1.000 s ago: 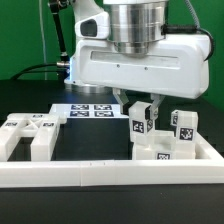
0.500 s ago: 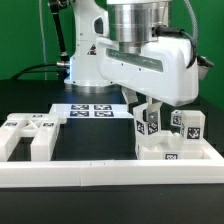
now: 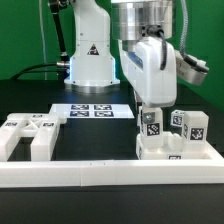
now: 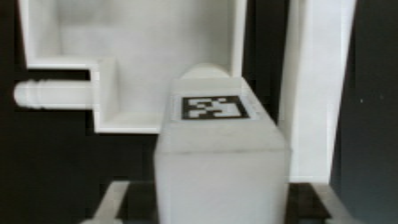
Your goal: Assemble chair
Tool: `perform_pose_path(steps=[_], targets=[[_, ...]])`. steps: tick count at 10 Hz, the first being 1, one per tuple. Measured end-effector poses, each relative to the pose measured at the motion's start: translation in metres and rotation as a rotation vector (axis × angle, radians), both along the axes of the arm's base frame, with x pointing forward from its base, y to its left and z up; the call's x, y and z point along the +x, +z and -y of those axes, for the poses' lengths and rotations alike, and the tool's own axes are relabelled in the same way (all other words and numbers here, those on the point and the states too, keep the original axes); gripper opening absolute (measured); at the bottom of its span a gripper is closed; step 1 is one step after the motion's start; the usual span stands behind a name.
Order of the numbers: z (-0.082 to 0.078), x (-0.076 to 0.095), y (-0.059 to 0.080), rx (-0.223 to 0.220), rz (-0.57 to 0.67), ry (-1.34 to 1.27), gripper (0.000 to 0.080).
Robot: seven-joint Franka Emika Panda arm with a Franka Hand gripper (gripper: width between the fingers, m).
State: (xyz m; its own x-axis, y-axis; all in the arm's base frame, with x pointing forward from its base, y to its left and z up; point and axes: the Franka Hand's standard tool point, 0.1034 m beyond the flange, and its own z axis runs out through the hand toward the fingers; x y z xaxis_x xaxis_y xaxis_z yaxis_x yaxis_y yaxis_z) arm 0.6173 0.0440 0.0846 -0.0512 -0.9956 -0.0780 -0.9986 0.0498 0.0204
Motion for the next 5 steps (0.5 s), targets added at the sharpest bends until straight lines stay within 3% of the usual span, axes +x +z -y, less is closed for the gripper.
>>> perform_pose_path(steps=[2,4,5], targets=[[0.0,0.0001,-0.0002,0.005,0.0,-0.016,0.0291],[-0.0002,-0.0003,-0.0009,0.006,0.003,0.04,0.0546],[-0.0013,-0.0004,-0.001,0.007,0.004,0.056,0.0546]])
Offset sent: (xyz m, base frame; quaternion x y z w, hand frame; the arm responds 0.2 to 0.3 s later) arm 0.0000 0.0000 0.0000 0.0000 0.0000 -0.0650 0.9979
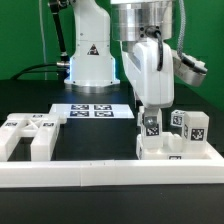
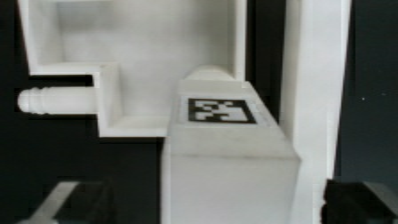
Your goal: Assemble chair
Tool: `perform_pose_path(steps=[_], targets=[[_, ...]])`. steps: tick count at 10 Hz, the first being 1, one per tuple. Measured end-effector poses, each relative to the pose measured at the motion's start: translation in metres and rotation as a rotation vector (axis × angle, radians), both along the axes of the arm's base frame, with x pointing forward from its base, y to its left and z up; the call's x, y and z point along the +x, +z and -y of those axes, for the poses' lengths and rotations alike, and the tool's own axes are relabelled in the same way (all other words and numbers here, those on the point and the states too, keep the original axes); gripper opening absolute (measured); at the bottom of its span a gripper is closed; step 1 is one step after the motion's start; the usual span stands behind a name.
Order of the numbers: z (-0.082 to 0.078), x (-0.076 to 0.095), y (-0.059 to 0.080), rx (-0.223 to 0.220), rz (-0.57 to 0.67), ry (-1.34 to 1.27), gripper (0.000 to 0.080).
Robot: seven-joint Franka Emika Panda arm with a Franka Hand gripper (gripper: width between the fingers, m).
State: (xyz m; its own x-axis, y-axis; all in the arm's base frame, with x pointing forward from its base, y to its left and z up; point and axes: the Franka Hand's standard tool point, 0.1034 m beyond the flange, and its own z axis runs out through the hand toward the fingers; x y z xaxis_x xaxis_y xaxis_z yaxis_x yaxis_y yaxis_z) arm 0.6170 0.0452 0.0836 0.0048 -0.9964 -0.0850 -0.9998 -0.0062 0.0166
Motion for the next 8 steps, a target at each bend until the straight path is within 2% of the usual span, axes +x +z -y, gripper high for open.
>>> perform_pose_path(steps=[1,2,8], targets=[[-0.0006,-0.0001,0.0,0.001,0.005,0.063,0.0631],[-0.0014,0.0,0.0003,0.003,0.019,0.224,0.0644],[-0.0041,-0.0016,-0.0012,0.018,0.069,0.843,0.0649]])
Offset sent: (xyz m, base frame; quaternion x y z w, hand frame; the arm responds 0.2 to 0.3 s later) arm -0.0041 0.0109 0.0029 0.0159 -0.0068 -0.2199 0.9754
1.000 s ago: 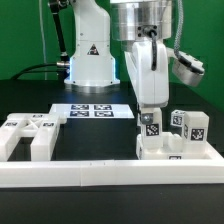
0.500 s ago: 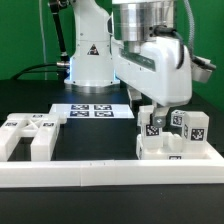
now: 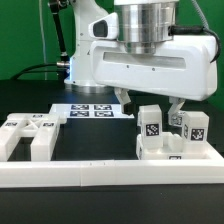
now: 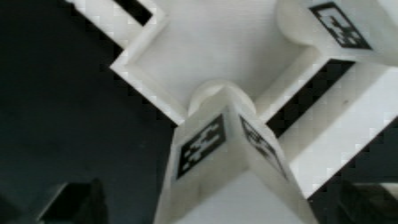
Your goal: Assemble chair
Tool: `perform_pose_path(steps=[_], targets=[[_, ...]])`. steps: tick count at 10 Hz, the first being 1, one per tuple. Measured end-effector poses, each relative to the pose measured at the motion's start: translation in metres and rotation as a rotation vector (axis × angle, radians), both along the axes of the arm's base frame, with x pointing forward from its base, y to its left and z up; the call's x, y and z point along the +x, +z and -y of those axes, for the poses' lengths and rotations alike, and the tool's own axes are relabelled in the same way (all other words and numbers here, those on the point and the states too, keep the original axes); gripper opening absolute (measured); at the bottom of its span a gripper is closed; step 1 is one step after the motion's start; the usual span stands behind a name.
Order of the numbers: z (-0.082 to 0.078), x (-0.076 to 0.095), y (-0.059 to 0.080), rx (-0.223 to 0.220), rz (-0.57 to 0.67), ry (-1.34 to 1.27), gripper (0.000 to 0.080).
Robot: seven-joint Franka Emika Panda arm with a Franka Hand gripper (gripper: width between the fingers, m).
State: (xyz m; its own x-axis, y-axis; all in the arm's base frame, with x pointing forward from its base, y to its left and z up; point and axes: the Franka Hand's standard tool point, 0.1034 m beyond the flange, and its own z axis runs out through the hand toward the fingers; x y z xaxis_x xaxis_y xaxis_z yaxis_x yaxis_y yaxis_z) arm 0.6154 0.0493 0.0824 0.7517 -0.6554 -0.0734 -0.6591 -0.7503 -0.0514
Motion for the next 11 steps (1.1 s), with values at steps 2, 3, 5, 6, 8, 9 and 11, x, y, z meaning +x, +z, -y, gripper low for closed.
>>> perform_pose_path(steps=[2,3,5,6,8,9,11], targets=[[0.0004,-0.0003,-0.0001,0.005,0.016,0.202,0.0649],[0.0011,-0.0002,-0.0001,0.007,0.025,0.299,0.0649],[0.0007,0.0003,0.0002,0.006,0.036,0.428,0.0649],[0.0006,0.0011,0.0006,0.003,0.042,0.502,0.0649],[-0.0006,0.0017,0.0008,0.003,0.046,0.553,0.0649],[-0.0015,0.0019,0.0003,0.003,0.045,0.545,0.0548],[-0.0007,0.0018,0.0001,0.003,0.045,0.544,0.0399]])
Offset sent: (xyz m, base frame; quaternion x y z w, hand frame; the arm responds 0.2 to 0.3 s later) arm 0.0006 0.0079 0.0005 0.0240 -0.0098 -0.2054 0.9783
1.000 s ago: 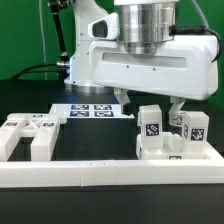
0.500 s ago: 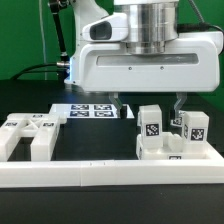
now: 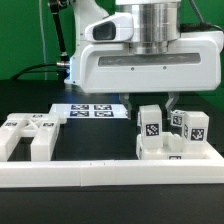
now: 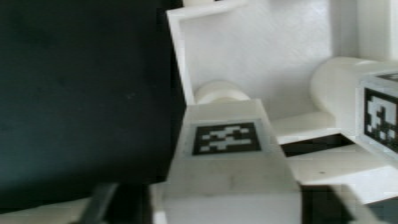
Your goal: Assemble chair
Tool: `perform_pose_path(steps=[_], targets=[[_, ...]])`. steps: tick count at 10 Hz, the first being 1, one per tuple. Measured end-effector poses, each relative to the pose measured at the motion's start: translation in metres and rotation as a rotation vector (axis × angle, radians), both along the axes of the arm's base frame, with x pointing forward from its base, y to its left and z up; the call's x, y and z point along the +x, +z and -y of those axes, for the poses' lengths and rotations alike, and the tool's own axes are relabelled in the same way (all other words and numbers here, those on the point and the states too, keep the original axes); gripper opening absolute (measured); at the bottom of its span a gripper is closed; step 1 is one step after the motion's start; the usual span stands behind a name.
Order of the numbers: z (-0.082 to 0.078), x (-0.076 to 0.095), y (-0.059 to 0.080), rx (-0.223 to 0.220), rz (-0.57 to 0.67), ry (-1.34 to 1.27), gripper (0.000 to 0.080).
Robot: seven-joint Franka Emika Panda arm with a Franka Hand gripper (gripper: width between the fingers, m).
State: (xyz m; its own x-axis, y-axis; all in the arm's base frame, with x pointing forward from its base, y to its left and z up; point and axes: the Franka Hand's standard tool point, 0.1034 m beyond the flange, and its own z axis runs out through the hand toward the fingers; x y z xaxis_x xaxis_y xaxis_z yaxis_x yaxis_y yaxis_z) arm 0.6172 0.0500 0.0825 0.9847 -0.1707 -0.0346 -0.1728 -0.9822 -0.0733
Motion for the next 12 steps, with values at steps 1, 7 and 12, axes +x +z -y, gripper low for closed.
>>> perform_pose_path(steps=[1,7,12], targets=[[0.0,0.0001,0.0,0.0,0.0,-0.005,0.029],[0.0027,0.0008,-0.0006,-0.012,-0.028,-0.464,0.029],[-0.0017,0.003,-0.0014,-0.012,-0.054,-1.023,0.0291]])
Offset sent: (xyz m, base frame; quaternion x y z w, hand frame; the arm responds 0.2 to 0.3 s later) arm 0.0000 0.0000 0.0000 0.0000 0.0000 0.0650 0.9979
